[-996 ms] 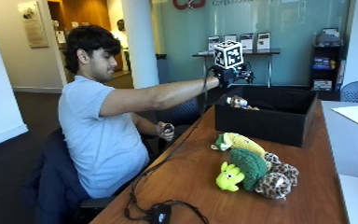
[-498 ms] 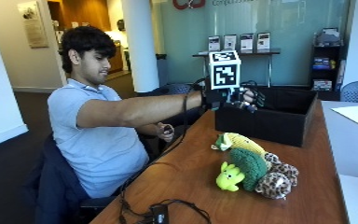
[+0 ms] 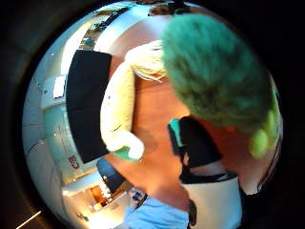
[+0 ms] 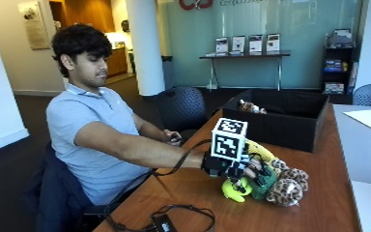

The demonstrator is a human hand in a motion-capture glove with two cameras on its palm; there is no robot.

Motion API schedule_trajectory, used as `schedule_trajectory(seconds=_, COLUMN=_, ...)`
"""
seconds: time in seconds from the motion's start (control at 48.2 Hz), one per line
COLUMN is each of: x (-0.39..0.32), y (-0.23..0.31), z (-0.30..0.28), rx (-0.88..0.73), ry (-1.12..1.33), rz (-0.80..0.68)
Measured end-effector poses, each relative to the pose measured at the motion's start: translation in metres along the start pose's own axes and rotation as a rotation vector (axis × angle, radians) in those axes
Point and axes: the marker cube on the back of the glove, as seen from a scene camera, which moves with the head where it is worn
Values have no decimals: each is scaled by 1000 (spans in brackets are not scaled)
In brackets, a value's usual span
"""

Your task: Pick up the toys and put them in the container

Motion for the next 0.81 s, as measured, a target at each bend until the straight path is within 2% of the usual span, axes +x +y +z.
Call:
schedule_trajectory(seconds=0.083, x=0, y=-4, z=7, rx=105, ry=-32, rz=-22)
schedule_trajectory(seconds=0.436, x=4, y=-11, z=-7, rx=290, ry=-152, rz=-104)
schedule_trajectory(seconds=0.664, x=-13, y=-6, z=-70, rx=311, ry=-356, rz=-129)
schedule_trajectory(seconds=0.809, x=-50, y=0, z=-128, rx=379, ry=-385, rz=-185)
